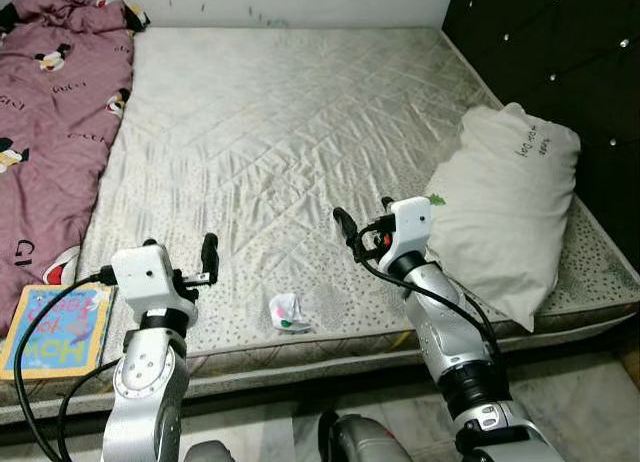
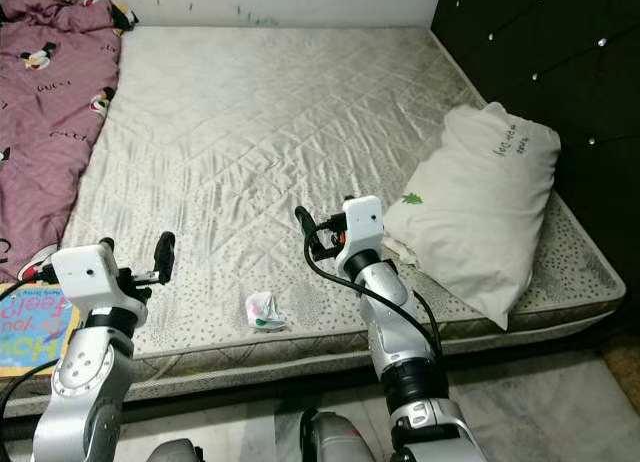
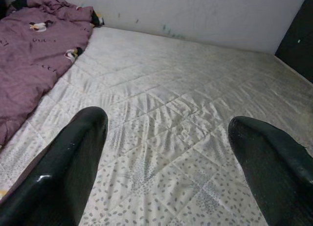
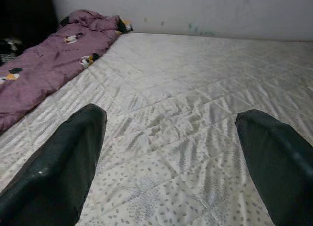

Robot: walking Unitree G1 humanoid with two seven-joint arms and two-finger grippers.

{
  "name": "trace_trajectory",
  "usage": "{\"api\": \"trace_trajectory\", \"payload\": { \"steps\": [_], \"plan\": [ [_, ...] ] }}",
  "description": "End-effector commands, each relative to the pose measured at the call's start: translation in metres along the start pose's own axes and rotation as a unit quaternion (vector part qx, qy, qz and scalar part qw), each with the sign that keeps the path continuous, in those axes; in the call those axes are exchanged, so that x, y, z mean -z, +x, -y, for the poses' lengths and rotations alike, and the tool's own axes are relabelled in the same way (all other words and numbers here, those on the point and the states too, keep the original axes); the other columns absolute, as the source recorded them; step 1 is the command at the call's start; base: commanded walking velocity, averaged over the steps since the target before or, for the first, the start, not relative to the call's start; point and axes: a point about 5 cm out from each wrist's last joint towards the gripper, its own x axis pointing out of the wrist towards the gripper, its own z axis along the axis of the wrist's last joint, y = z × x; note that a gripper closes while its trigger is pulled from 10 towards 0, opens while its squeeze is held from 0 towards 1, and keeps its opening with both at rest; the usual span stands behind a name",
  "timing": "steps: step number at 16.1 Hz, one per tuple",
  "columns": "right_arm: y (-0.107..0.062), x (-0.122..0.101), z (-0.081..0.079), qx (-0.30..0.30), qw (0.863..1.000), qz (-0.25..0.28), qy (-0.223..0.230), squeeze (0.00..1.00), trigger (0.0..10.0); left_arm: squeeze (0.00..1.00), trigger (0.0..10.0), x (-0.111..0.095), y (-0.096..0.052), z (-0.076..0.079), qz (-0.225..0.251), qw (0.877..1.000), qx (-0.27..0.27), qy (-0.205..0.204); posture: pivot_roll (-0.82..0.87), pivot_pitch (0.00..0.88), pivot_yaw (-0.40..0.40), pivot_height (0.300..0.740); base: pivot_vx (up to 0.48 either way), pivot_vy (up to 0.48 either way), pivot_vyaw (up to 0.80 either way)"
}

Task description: Clean up the room

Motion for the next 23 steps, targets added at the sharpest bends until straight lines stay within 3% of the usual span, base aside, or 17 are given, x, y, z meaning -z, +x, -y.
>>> {"api": "trace_trajectory", "payload": {
  "steps": [1, 6, 13, 17, 23],
  "plan": [
    [-0.002, 0.000, 0.000, -0.001, 1.000, -0.002, 0.003, 0.00, 10.0, 0.00, 10.0, -0.002, 0.000, 0.001, 0.008, 1.000, 0.005, 0.003, 0.11, 0.120, -0.059, 0.686, 0.000, 0.000, 0.00],
    [-0.001, -0.002, 0.000, -0.004, 1.000, -0.003, 0.005, 0.00, 10.0, 0.00, 10.0, -0.004, 0.003, 0.004, 0.008, 1.000, 0.006, -0.001, 0.10, 0.140, -0.061, 0.627, 0.000, 0.000, 0.00],
    [0.004, -0.004, -0.004, -0.020, 1.000, -0.005, -0.004, 0.00, 10.0, 0.00, 10.0, -0.005, 0.008, 0.005, 0.012, 1.000, 0.004, -0.001, 0.09, 0.155, -0.071, 0.627, 0.000, 0.000, 0.00],
    [0.005, -0.003, -0.006, -0.031, 0.999, -0.008, -0.005, 0.00, 10.0, 0.00, 10.0, -0.004, 0.010, 0.006, 0.010, 1.000, 0.001, -0.004, 0.09, 0.159, -0.075, 0.568, 0.000, 0.000, 0.00],
    [0.005, -0.003, -0.007, -0.037, 0.999, -0.009, -0.004, 0.00, 10.0, 0.00, 10.0, -0.004, 0.010, 0.008, 0.011, 1.000, 0.008, -0.009, 0.09, 0.154, -0.073, 0.568, 0.000, 0.000, 0.00]
  ]
}}
